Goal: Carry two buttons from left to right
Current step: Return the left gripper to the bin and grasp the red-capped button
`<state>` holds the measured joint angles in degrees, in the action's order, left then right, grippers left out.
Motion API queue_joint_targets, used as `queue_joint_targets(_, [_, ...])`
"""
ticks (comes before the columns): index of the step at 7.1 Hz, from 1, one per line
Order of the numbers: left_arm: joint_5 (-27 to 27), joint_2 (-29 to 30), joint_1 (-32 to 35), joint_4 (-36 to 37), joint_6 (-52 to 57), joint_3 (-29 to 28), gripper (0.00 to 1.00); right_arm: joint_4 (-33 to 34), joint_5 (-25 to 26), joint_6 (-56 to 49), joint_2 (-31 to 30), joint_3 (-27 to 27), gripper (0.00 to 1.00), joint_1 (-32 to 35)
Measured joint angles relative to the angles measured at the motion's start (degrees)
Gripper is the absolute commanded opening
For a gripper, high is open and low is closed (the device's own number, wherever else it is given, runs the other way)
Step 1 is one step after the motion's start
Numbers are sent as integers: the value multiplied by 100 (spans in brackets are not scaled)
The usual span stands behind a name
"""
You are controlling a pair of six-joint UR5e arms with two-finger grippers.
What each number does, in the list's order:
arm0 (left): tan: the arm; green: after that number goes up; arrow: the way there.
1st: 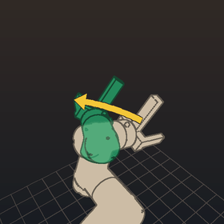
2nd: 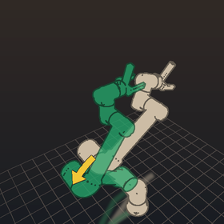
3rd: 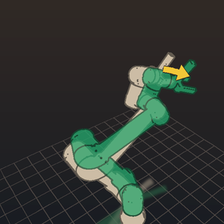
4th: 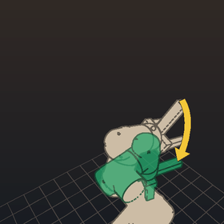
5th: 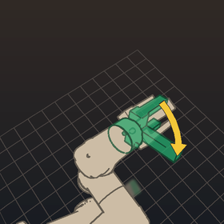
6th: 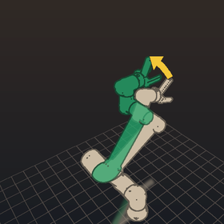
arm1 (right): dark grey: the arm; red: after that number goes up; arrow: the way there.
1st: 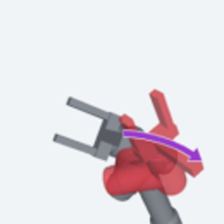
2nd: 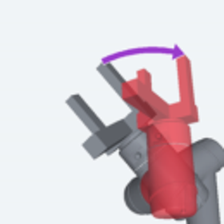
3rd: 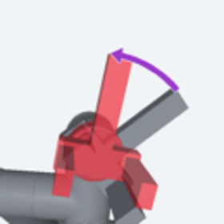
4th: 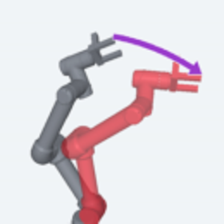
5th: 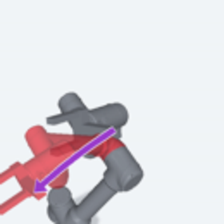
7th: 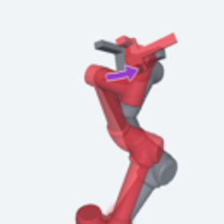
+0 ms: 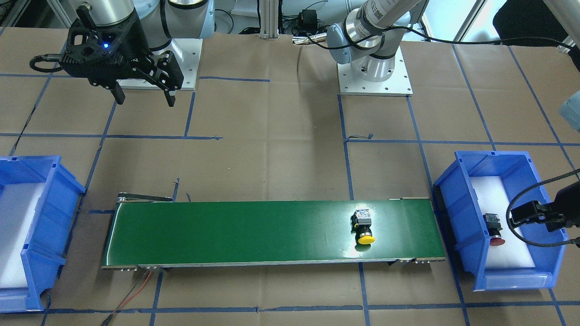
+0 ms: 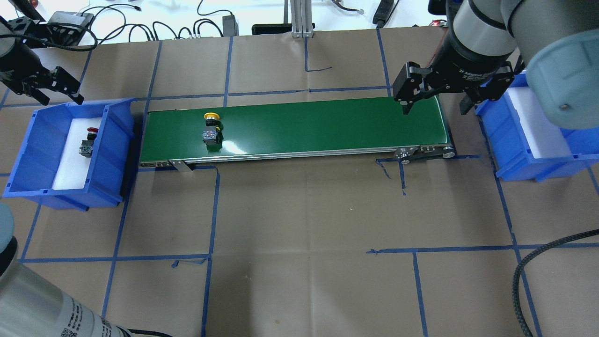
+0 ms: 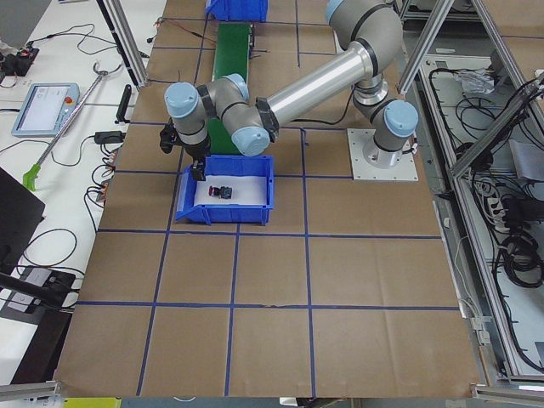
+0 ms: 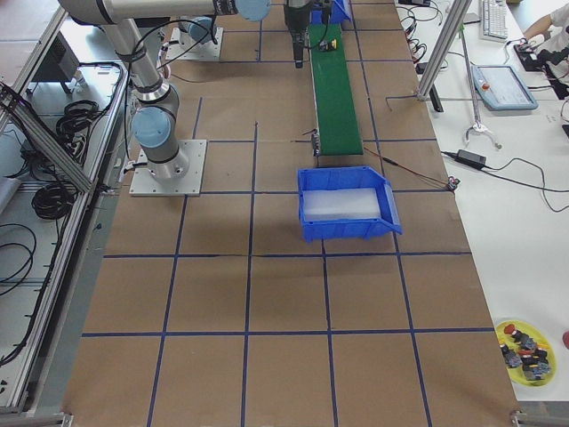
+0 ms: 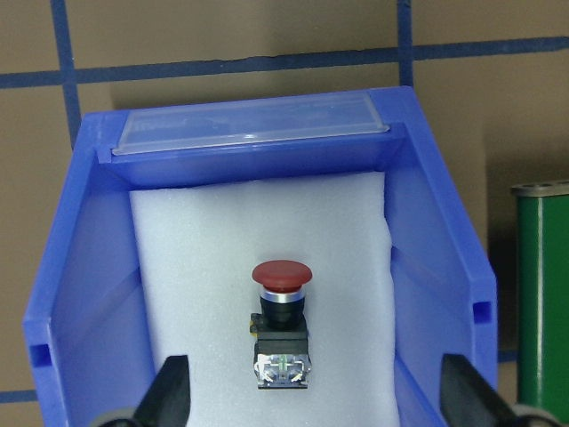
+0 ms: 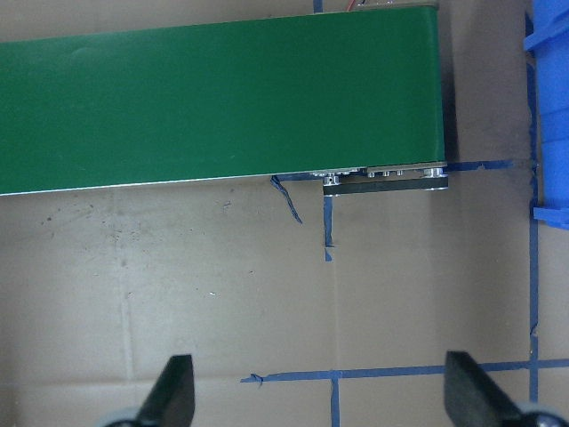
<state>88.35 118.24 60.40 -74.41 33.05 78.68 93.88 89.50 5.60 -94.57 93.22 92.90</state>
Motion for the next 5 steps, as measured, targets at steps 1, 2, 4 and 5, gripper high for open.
queue_joint_targets(1, [-1, 85, -78, 228, 5, 145, 99, 5, 8, -4, 0, -1, 100, 0])
queue_joint_targets(2, [-2, 157, -128, 479, 4, 316, 99, 17, 10, -6, 0, -1, 100, 0])
queue_joint_targets(4, [-2, 252, -152, 1042, -11, 735, 99, 19, 7, -7, -5, -8, 100, -4])
queue_joint_targets(5, [-2, 301, -142, 1260, -27, 899, 99, 17, 14, -7, -8, -9, 100, -11])
